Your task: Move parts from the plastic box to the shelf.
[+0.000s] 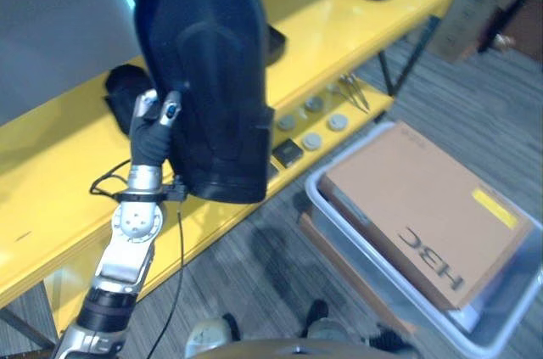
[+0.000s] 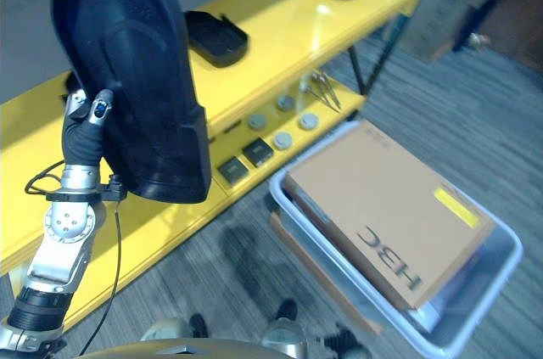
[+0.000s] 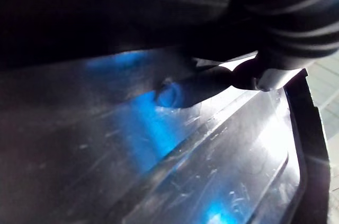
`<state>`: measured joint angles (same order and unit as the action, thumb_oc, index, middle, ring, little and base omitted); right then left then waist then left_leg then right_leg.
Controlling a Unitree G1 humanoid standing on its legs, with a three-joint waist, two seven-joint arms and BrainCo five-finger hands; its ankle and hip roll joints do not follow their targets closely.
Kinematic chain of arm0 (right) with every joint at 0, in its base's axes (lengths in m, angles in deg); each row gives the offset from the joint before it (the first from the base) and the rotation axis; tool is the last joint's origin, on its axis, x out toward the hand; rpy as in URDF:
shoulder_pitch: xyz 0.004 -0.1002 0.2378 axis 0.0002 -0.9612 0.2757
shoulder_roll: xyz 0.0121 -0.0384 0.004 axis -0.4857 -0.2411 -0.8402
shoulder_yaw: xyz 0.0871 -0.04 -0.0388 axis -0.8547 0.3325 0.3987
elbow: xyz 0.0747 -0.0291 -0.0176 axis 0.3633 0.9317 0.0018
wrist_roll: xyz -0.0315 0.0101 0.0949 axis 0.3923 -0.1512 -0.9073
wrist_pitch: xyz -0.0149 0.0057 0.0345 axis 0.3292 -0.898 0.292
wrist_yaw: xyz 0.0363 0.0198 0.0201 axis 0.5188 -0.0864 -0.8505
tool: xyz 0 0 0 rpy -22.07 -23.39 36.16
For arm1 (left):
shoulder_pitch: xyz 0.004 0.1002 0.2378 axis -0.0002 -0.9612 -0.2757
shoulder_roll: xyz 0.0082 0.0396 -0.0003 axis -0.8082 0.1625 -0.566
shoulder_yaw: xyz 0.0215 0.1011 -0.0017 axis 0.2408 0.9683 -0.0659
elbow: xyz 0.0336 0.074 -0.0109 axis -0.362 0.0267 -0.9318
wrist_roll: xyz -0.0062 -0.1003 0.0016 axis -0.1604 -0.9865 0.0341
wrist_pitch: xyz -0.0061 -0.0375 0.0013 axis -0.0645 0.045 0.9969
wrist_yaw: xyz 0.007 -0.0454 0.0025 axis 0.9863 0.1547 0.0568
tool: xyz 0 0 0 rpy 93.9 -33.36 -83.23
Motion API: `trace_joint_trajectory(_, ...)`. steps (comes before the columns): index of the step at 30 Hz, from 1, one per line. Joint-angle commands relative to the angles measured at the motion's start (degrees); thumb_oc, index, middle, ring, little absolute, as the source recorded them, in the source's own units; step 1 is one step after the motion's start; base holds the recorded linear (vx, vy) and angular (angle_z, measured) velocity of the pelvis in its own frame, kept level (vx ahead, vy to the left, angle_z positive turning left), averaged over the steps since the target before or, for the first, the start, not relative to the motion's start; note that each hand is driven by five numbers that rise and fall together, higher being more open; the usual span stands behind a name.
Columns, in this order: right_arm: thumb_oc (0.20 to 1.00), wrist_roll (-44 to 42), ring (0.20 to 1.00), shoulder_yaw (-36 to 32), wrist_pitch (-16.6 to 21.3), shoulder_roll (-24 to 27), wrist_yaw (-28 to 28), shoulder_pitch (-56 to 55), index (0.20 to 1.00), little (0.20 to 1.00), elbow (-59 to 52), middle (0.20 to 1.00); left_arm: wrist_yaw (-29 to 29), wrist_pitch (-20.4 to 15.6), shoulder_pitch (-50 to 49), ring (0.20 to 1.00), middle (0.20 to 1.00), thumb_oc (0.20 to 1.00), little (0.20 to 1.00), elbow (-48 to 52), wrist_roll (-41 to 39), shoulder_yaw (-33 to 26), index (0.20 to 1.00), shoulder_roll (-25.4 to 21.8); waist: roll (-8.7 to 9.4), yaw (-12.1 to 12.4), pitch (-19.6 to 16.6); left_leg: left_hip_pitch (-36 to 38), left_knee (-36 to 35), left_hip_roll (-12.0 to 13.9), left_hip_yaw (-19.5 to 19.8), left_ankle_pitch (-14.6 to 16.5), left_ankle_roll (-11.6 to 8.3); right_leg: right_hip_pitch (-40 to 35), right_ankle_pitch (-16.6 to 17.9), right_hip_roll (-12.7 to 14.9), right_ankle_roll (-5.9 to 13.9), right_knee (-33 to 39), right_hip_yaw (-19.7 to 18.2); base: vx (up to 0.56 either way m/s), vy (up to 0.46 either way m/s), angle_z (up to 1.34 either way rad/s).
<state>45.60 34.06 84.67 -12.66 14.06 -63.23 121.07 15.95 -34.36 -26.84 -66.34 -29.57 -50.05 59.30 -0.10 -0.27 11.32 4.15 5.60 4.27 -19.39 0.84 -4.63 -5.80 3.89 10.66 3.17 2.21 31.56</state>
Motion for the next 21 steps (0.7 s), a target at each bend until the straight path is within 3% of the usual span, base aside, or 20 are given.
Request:
trace_joint_trajectory(1,1.0,0.5,1.0,1.1,-1.1,-1.0,1.6,3.4,1.0,1.0,4.5,1.0,-0.8,-3.2,1.7,0.2,0.2,0.2,0.2,1.7,1.4,-0.9,0.2,-1.5,-0.33,0.6,-5.8,-0.8,-3.8,-0.7,4.8,3.8,0.34,-0.4,-4.1,-1.1,2.43,-0.7,2.2,0.08,0.345,1.51)
trace_joint_trajectory(3,1.0,1.0,1.0,1.3,-1.3,-1.2,1.7,3.9,1.0,1.0,4.5,1.0,-0.6,-3.1,1.5,0.2,0.2,0.2,0.2,2.1,1.2,-1.1,0.2,-1.8,-0.02,0.9,-5.7,-0.3,-4.3,-1.5,5.1,3.9,1.21,-0.3,-4.4,-0.5,2.62,-2.3,2.1,0.05,0.216,0.92)
trace_joint_trajectory(6,1.0,1.4,1.0,2.2,-1.5,-2.3,1.9,5.9,1.0,1.0,3.2,1.0,-1.0,-2.8,1.2,0.2,0.2,0.2,0.2,2.8,0.9,-1.3,0.2,-2.8,0.09,1.3,-4.6,1.0,-4.8,-3.1,5.7,5.0,4.02,2.9,-5.7,3.0,3.45,-12.2,1.3,0.03,0.257,0.07)
trace_joint_trajectory(7,1.0,1.6,1.0,2.7,-1.1,-2.8,2.6,7.0,1.0,1.0,1.9,1.0,-1.1,-2.7,1.2,0.2,0.2,0.2,0.2,3.1,0.9,-0.7,0.2,-2.8,0.12,1.0,-3.9,2.0,-5.6,-3.9,6.7,5.3,5.05,4.7,-5.4,4.2,4.36,-16.7,-1.1,0.03,0.218,0.04)
trace_joint_trajectory(8,1.0,1.6,1.0,2.8,-1.1,-2.9,2.6,7.0,1.0,1.0,1.9,1.0,-1.1,-2.7,1.2,0.2,0.2,0.2,0.2,3.1,0.9,-0.7,0.2,-2.9,0.22,1.0,-3.8,2.1,-5.7,-4.1,6.7,5.3,5.16,4.9,-5.6,4.5,4.51,-17.2,-1.3,0.02,0.145,0.18)
trace_joint_trajectory(9,1.0,0.9,1.0,3.1,-0.8,-3.3,3.0,7.6,1.0,1.0,0.9,1.0,-1.5,-2.6,1.7,0.2,0.2,0.2,0.2,2.8,1.0,0.1,0.2,-2.8,0.44,-0.2,-3.4,2.5,-6.4,-4.3,8.2,5.3,5.44,6.9,-6.0,3.0,5.16,-18.0,-6.6,-0.07,0.032,0.26)
trace_joint_trajectory(10,1.0,-0.4,1.0,3.8,-0.3,-4.0,3.2,8.6,1.0,1.0,-0.4,1.0,-1.8,-2.8,2.0,0.2,0.2,0.2,0.2,2.3,1.0,0.9,0.2,-3.0,0.78,-1.6,-3.2,2.2,-6.9,-4.6,9.2,3.8,5.57,9.1,-5.5,-0.2,4.42,-16.2,-12.8,-0.02,0.008,0.21)
trace_joint_trajectory(11,1.0,-1.6,1.0,4.5,0.3,-4.2,3.3,8.9,1.0,1.0,-1.2,1.0,-1.8,-3.0,2.7,0.2,0.2,0.2,0.2,1.7,0.7,1.9,0.2,-3.1,0.99,-3.0,-3.6,2.0,-7.5,-5.1,11.4,3.3,5.4,10.2,-6.0,-4.5,4.67,-13.1,-22.0,0.05,0.005,0.7)
trace_joint_trajectory(12,1.0,-2.4,1.0,5.3,0.7,-4.2,3.2,8.7,1.0,1.0,-1.5,1.0,-1.4,-3.3,3.4,0.2,0.2,0.2,0.2,1.2,-0.2,2.7,0.2,-3.0,0.79,-3.7,-3.7,1.8,-7.6,-5.4,13.4,3.1,5.24,10.6,-5.8,-6.6,4.85,-11.1,-28.5,0.13,-0.006,1.04)
trace_joint_trajectory(15,1.0,-3.0,1.0,6.8,1.2,-4.0,3.3,7.5,1.0,1.0,-1.5,1.0,-0.3,-3.5,6.6,0.2,0.2,0.2,0.2,-1.8,-1.7,6.2,0.2,-2.8,1.38,-4.7,-4.3,-0.7,-6.8,-6.0,19.2,2.4,5.06,11.0,-5.2,-10.3,2.88,-8.8,-38.5,0.08,-0.074,1.2)
trace_joint_trajectory(17,1.0,-4.2,1.0,5.8,0.9,-4.6,3.1,6.6,1.0,1.0,-0.3,1.0,0.4,-3.4,6.1,0.2,0.2,0.2,0.2,-2.1,-2.4,6.3,0.2,-2.5,1.58,-3.6,-5.7,-0.7,-7.3,-5.9,21.1,2.3,4.67,8.8,-4.8,-9.1,2.61,-6.3,-34.5,0.15,-0.185,1.43)
trace_joint_trajectory(21,1.0,-7.7,1.0,3.1,0.7,-4.7,2.7,5.3,1.0,1.0,2.4,1.0,0.5,-2.9,2.9,0.2,0.2,0.2,0.2,-1.7,-3.1,4.0,0.2,-3.2,1.73,-2.5,-6.4,-1.3,-3.2,-5.3,22.4,3.9,3.47,6.2,-5.2,-8.9,1.85,-4.2,-32.4,0.14,-0.203,1.17)
